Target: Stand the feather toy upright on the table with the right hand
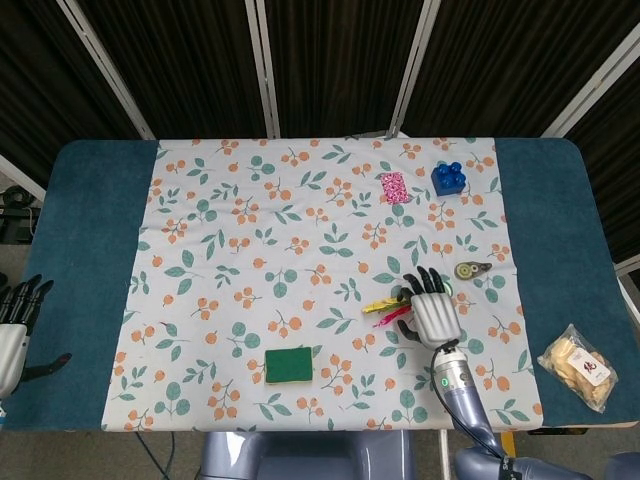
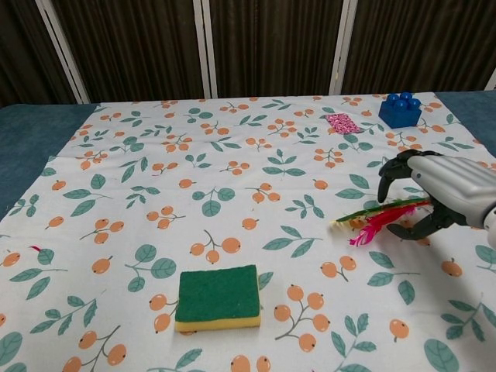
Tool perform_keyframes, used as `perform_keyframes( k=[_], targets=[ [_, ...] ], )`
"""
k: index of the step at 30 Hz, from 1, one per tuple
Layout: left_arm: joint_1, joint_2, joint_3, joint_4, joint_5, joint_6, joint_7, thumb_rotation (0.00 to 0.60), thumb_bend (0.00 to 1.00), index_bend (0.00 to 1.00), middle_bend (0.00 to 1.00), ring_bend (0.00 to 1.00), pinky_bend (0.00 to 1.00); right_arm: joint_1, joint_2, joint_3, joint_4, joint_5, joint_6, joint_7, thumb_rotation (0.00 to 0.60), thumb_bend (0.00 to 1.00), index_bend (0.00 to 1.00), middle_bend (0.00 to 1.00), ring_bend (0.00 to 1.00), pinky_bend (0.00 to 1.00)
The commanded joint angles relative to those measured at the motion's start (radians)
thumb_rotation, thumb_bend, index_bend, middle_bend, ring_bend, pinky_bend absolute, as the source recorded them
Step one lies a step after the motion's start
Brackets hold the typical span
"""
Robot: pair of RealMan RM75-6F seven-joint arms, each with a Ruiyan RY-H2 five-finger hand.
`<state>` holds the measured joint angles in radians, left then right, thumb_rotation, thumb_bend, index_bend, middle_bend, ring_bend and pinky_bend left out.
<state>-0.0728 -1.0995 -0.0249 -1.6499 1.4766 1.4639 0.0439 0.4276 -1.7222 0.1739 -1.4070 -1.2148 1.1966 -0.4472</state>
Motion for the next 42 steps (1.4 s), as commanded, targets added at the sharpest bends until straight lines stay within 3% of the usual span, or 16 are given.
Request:
perform_keyframes(
  k=[1, 10, 17, 33, 36, 42],
  targets=[
    [0.0, -0.001, -0.001, 0.0, -0.002, 0.0, -0.001, 0.6, 0.12, 0.0, 0.0, 0.0, 0.0, 0.005, -0.018, -0.003, 0.021, 0.0, 0.0, 0.007, 0.6, 0.22, 0.42, 0.16, 0.0, 0.0],
    [0.0, 0.001, -0.001, -0.003, -0.008, -0.005, -0.008, 0.6, 0.12, 0.0, 0.0, 0.0, 0.0, 0.012, -0.053, -0.008, 0.074, -0.014, 0.008, 0.021, 0.6, 0.27, 0.5, 0.21, 0.0, 0.0],
    [-0.001, 0.002, 0.0, -0.007, -0.009, -0.009, -0.009, 0.6, 0.11, 0.0, 0.0, 0.0, 0.0, 0.011, -0.055, -0.01, 0.077, -0.021, 0.014, 0.031, 0.6, 0.38, 0.54, 0.23, 0.0, 0.0],
    [-0.001, 0.0, -0.002, -0.006, -0.013, -0.01, -0.005, 0.6, 0.11, 0.0, 0.0, 0.0, 0.0, 0.012, -0.047, -0.006, 0.039, -0.034, 0.029, 0.037, 0.6, 0.38, 0.58, 0.25, 0.0, 0.0],
    [-0.001, 0.0, -0.002, -0.005, -0.013, -0.009, -0.005, 0.6, 0.11, 0.0, 0.0, 0.0, 0.0, 0.012, -0.038, 0.005, 0.006, -0.035, 0.038, 0.043, 0.6, 0.38, 0.58, 0.25, 0.0, 0.0],
    [0.0, -0.001, -0.001, -0.007, -0.012, -0.008, -0.002, 0.6, 0.11, 0.0, 0.0, 0.0, 0.0, -0.002, -0.018, 0.093, -0.133, 0.042, 0.076, 0.077, 0.6, 0.39, 0.59, 0.25, 0.0, 0.0]
  ],
)
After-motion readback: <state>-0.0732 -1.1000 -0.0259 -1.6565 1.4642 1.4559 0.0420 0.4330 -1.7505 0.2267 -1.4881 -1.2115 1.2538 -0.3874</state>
